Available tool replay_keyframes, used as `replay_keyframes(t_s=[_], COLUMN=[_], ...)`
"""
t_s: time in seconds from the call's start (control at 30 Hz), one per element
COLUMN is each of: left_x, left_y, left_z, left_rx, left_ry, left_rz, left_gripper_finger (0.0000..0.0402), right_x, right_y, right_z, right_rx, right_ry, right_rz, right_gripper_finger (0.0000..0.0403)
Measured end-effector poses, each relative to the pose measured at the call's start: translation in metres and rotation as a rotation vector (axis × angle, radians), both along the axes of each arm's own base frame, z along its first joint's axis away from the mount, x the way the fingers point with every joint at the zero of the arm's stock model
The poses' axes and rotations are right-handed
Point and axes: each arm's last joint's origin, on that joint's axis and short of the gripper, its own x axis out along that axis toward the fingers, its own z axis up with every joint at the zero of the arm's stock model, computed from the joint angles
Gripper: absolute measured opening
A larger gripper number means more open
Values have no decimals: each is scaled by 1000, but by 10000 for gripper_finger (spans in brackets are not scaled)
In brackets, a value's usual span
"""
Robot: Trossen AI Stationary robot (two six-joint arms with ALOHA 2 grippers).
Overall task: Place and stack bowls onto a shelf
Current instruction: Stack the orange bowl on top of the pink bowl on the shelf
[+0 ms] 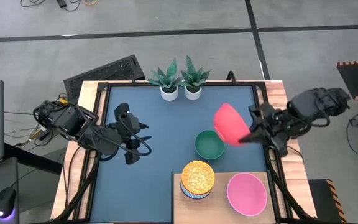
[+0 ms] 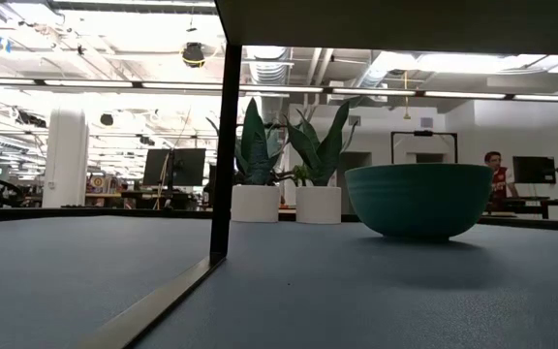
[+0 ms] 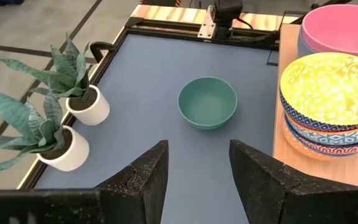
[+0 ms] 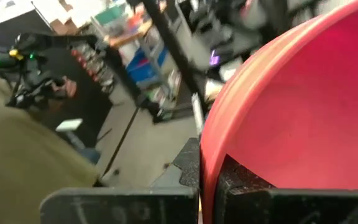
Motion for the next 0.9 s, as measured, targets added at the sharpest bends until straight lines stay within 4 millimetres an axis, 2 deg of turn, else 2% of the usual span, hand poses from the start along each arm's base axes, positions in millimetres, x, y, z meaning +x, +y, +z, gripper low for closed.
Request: replay_keyframes(t_s=[0.3,0.5,0.67,0.8,0.9], left_x=[-3,-6,-8,-8,-8], left_y=[2,4,5,5,5], left_z=[-4,-6,-8,-8,-8], left_rx=[15,54,75,84,89], left_ry=[50,84,105,110,118], left_rz=[8,25,20,13,14], left_gripper_finger=[158,158,158,158,158], right_x=[-8,-14,-16,-15,-12], right_y=[36,52,69,82,94], right_z=[-21,-12,-3,2,-2], right_rx=[230,433,519,554,497], right_ry=[436,508,572,639,705], right_rz=[15,34,61,52,34], right_gripper_finger=[23,24,23,23,23])
